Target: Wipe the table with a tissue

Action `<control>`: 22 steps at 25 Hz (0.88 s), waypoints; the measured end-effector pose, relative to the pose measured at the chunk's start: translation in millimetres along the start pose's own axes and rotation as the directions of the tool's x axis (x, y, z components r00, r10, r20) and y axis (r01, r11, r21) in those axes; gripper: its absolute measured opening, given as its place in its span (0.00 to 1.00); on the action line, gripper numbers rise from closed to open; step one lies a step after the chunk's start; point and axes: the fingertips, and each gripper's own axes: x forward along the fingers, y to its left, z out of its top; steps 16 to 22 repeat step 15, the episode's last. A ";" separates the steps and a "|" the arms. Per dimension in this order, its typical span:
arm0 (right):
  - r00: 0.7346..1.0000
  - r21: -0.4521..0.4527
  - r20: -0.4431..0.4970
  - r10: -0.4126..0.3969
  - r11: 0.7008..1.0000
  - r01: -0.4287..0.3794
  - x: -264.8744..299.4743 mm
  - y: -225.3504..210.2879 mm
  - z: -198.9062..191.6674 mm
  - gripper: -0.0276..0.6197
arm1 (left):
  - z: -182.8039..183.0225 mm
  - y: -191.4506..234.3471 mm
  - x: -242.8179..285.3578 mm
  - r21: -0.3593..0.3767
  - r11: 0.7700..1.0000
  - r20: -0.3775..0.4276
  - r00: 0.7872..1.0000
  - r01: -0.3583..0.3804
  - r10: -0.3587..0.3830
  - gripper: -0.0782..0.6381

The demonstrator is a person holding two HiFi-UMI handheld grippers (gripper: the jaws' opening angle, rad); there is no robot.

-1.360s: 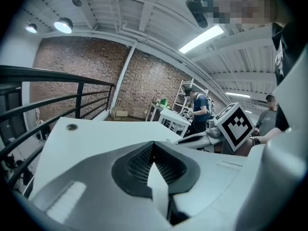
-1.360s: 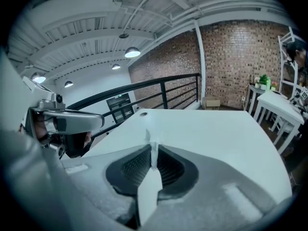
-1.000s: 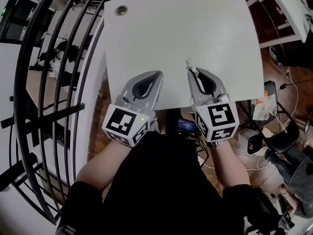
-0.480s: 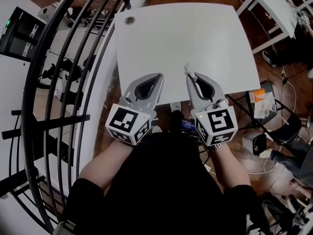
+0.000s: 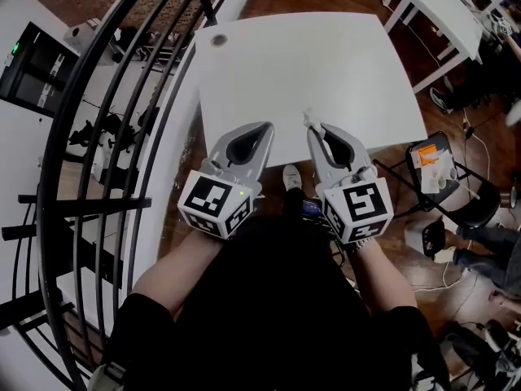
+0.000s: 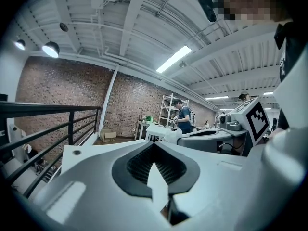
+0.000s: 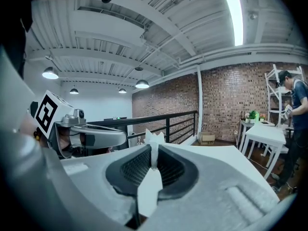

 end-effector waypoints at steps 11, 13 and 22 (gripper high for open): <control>1.000 -0.018 0.024 -0.004 1.000 0.004 -6.7 4.3 8.5 0.08 | 8.9 -4.0 -1.2 0.017 1.000 0.017 1.000 0.006 -0.006 0.13; 1.000 -0.019 0.027 -0.005 1.000 0.005 -7.5 4.1 8.9 0.08 | 9.1 -4.5 -1.0 0.018 1.000 0.017 1.000 0.005 -0.005 0.13; 1.000 -0.019 0.029 -0.005 1.000 0.006 -8.2 3.8 9.4 0.08 | 9.5 -5.1 -0.6 0.019 1.000 0.018 1.000 0.004 -0.005 0.13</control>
